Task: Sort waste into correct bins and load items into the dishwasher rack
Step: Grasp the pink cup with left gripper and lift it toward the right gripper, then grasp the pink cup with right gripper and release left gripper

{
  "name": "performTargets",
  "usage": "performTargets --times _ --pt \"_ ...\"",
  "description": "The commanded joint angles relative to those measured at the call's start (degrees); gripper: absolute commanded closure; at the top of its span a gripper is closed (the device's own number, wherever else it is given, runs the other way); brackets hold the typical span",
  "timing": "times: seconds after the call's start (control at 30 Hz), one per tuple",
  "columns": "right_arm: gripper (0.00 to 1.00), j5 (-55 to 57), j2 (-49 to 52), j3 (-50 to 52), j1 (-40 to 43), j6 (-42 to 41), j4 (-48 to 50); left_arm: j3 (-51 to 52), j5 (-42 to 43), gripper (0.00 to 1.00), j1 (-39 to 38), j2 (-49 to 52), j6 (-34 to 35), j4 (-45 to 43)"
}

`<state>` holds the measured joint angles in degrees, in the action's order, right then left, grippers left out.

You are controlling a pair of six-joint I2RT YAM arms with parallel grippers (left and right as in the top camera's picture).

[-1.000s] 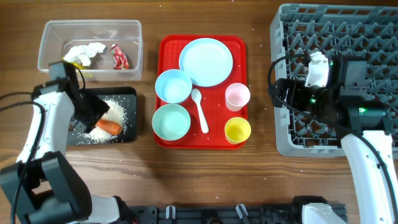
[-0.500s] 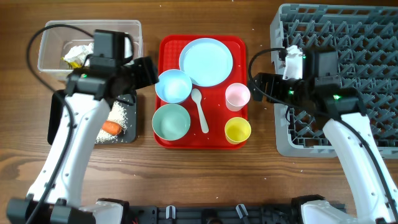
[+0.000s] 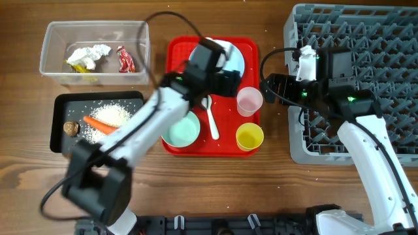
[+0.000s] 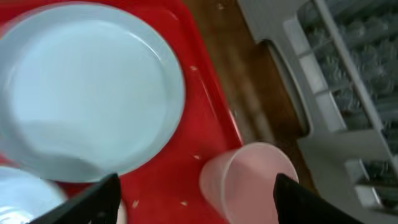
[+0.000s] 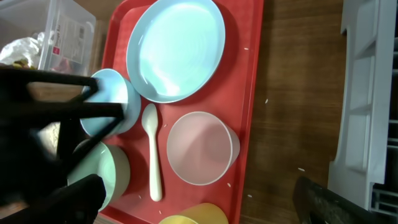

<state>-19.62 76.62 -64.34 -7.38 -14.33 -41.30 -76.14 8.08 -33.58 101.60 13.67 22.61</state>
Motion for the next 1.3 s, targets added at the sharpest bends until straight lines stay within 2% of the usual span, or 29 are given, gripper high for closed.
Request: performTargets --times 0.0,0.13,0.37,0.47,0.5,0.6,0.67,0.73,0.77,0.8,0.9,1.0,1.07,1.13,1.27 --pt "0.00 0.7 -0.4 -0.9 2.5 -0.9 -0.8 -0.2 1.5 0.27 -4.5 5.9 -1.5 -2.0" --pt "0.00 0.5 -2.3 -0.9 7.0 -0.7 -3.0 -0.2 1.5 0.34 -5.9 8.3 -1.5 -3.1" --pt "0.00 0.6 -2.4 -0.9 7.3 -0.6 -3.8 -0.2 1.3 0.57 -5.8 10.4 -1.3 -1.6" --pt "0.00 0.6 -2.4 -0.9 7.3 -0.6 -4.0 -0.2 0.3 0.72 -5.7 11.1 -1.2 -1.0" --pt "0.00 0.6 -2.4 -0.9 7.3 -0.6 -4.0 -0.2 -0.7 0.74 -5.6 11.1 -0.3 -1.1" --pt "0.00 0.6 -2.4 -0.9 7.3 -0.6 -4.1 -0.3 -1.3 0.96 -3.8 10.0 4.6 -0.9" --pt "0.00 0.5 -2.4 -0.9 7.3 -0.7 -4.4 -0.3 -1.0 0.96 -1.3 6.8 9.1 -1.0" --pt "0.00 0.5 -2.4 -0.9 7.3 -0.7 -4.5 -0.3 0.9 0.96 0.6 4.2 10.9 -0.9" --pt "0.00 -0.2 -2.4 -0.9 7.3 -0.6 -4.4 -0.3 5.4 0.96 2.2 2.4 11.0 -1.2" --pt "0.00 -2.6 -2.4 -0.9 7.3 -0.6 -4.1 -0.3 13.8 0.96 5.1 0.2 12.3 -1.9" --pt "0.00 -16.1 -2.4 -0.9 7.3 3.8 0.4 -0.3 48.2 0.96 14.2 -0.6 12.3 -8.6" --pt "0.00 -28.5 -2.3 -0.9 7.3 6.5 6.8 -0.3 65.0 0.96 19.8 -0.6 10.2 -9.2" --pt "0.00 -37.9 -1.7 -0.8 7.3 8.6 12.1 -0.3 72.8 0.96 21.0 -0.6 7.2 -9.9" --pt "0.00 -48.9 -0.6 -0.8 7.3 9.8 18.6 -0.3 75.2 0.96 20.9 -0.6 5.7 -10.3" --pt "0.00 -53.2 2.1 -0.8 7.2 8.1 23.8 -0.3 76.2 0.96 18.6 -0.6 5.9 -13.4"
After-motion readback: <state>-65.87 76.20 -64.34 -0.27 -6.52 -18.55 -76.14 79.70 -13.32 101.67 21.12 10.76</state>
